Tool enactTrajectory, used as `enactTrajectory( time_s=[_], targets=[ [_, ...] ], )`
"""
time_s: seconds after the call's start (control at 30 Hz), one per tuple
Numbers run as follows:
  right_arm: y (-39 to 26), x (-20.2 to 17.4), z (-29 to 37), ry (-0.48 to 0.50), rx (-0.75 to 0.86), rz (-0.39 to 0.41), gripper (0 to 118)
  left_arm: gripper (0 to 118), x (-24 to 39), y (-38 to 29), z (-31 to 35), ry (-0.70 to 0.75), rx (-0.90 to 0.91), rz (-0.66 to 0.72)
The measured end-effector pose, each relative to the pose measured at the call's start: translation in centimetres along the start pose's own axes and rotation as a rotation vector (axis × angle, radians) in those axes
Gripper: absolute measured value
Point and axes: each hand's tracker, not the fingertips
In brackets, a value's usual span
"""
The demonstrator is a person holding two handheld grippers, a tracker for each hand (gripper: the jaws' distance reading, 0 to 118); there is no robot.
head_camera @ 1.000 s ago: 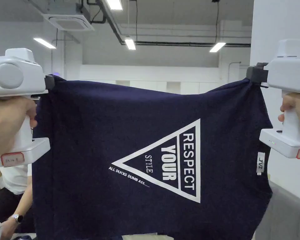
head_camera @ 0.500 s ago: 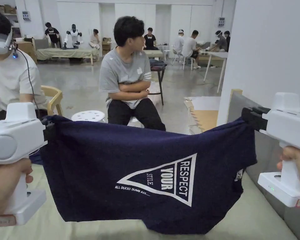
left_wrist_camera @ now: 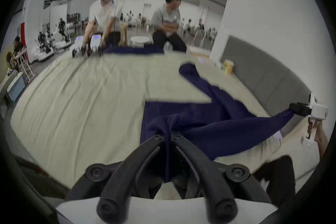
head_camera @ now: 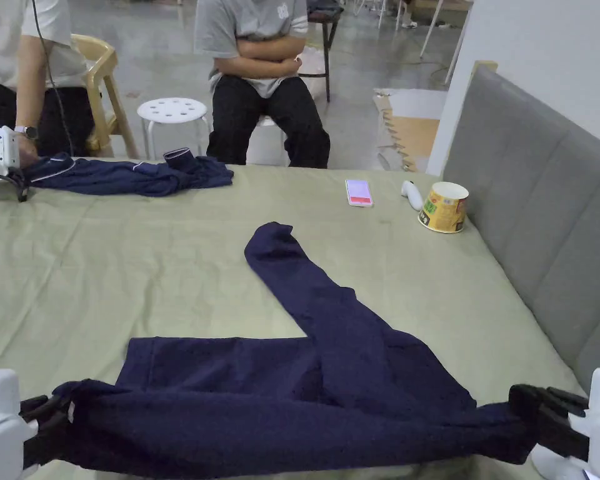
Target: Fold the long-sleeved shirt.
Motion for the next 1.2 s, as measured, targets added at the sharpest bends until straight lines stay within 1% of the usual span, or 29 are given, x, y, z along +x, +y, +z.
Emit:
enactTrajectory(
  time_s=[0.07, 0.1, 0.13, 0.17, 0.27, 0.3, 0.33, 0.37, 0.4, 0.47, 0.5, 0.53, 0.57, 0.6, 0.63, 0.67, 0.7, 0.73, 0.77, 0.87, 0.93, 0.97, 1.0, 1.03, 1.07, 1.1, 1.13, 1.17, 1.2],
  targets=[
    [-3.1, 0.0, -0.3, -0.024, -0.121, 0.001, 1, 8, -0.5, -2.5, 0.0, 0.017, -0.094, -0.040],
    [-4.4, 0.3, -0.9, -0.018, -0.203, -0.023, 1, 8, -0.8, -3.6, -0.2, 0.012, -0.154, -0.039],
    [-5.9, 0.4, -1.4, -0.031, -0.259, -0.027, 1, 8, -1.1, -4.6, -0.6, 0.011, -0.218, -0.038],
    [-6.7, 0.6, -1.9, -0.030, -0.298, -0.015, 1, 8, -1.3, -5.3, -1.0, 0.010, -0.251, -0.035],
    [-8.9, 0.5, -4.3, -0.044, -0.485, -0.031, 1, 8, -1.4, -6.7, -3.6, 0.030, -0.423, -0.066],
    [-9.4, 0.3, -5.3, -0.058, -0.530, 0.005, 1, 8, -1.4, -7.1, -4.6, 0.044, -0.457, -0.067],
    [-9.9, 0.2, -6.1, -0.066, -0.550, 0.039, 1, 8, -1.4, -7.5, -5.6, 0.049, -0.496, -0.069],
    [-10.3, 0.2, -7.0, -0.075, -0.576, 0.037, 1, 8, -1.6, -7.7, -6.5, 0.055, -0.531, -0.068],
    [-10.9, 0.1, -7.7, -0.098, -0.589, 0.033, 1, 8, -1.8, -8.0, -7.4, 0.078, -0.518, -0.051],
    [-11.4, 0.2, -9.0, -0.102, -0.616, 0.042, 2, 9, -2.7, -8.9, -8.8, 0.082, -0.542, -0.030],
    [-11.5, 0.3, -9.5, -0.098, -0.619, 0.036, 2, 15, -2.9, -8.9, -9.1, 0.085, -0.535, 0.008],
    [-11.5, 0.3, -9.3, -0.099, -0.613, 0.033, 12, 34, -3.1, -8.7, -9.3, 0.091, -0.530, 0.028],
    [-11.2, 0.5, -9.3, -0.094, -0.607, 0.022, 26, 61, -3.0, -8.8, -9.1, 0.099, -0.525, 0.037],
    [-10.9, 0.7, -9.1, -0.100, -0.599, 0.013, 47, 84, -3.1, -8.7, -9.0, 0.113, -0.519, 0.020],
    [-10.7, 0.8, -8.9, -0.105, -0.587, 0.013, 55, 84, -3.2, -8.5, -8.9, 0.148, -0.501, -0.004],
    [-10.2, 0.7, -8.3, -0.105, -0.563, 0.006, 63, 91, -3.4, -8.1, -8.4, 0.159, -0.462, -0.028],
    [-9.5, 0.8, -7.9, -0.083, -0.531, -0.016, 78, 100, -3.4, -7.7, -7.5, 0.141, -0.427, -0.033],
    [-8.7, 0.7, -7.3, -0.096, -0.493, -0.013, 111, 107, -3.5, -6.9, -6.7, 0.138, -0.388, -0.016],
    [-8.0, 0.5, -7.0, -0.092, -0.458, -0.022, 118, 107, -3.5, -6.1, -6.1, 0.148, -0.363, 0.008],
    [-4.9, -0.6, -6.2, -0.135, -0.284, -0.008, 116, 107, -2.3, -2.8, -4.6, 0.177, -0.244, 0.046],
    [-2.5, -2.3, -7.2, -0.137, -0.177, 0.032, 117, 107, -1.0, -0.4, -4.6, 0.183, -0.154, 0.011],
    [-1.5, -3.3, -7.9, -0.161, -0.146, 0.055, 117, 107, -0.1, 0.7, -5.0, 0.211, -0.122, -0.006],
    [-0.6, -4.4, -8.7, -0.187, -0.098, 0.081, 113, 107, 0.9, 1.6, -5.6, 0.246, -0.086, -0.021],
    [0.2, -5.4, -9.5, -0.171, -0.033, 0.109, 94, 99, 1.9, 2.4, -6.3, 0.257, -0.048, -0.047],
    [1.1, -6.4, -10.8, -0.167, 0.012, 0.123, 63, 81, 2.8, 3.1, -7.1, 0.263, 0.000, -0.051],
    [1.9, -7.5, -12.0, -0.170, 0.048, 0.123, 20, 45, 3.5, 3.6, -8.8, 0.275, 0.048, -0.047],
    [2.4, -8.5, -13.4, -0.177, 0.093, 0.113, 0, 7, 4.1, 4.1, -10.1, 0.248, 0.099, -0.038],
    [3.0, -9.5, -14.5, -0.171, 0.134, 0.120, 0, 3, 4.6, 4.6, -11.4, 0.256, 0.122, -0.019],
    [4.0, -10.2, -16.3, -0.111, 0.119, 0.098, 0, 3, 5.0, 5.5, -12.9, 0.222, 0.118, -0.022]
  ],
)
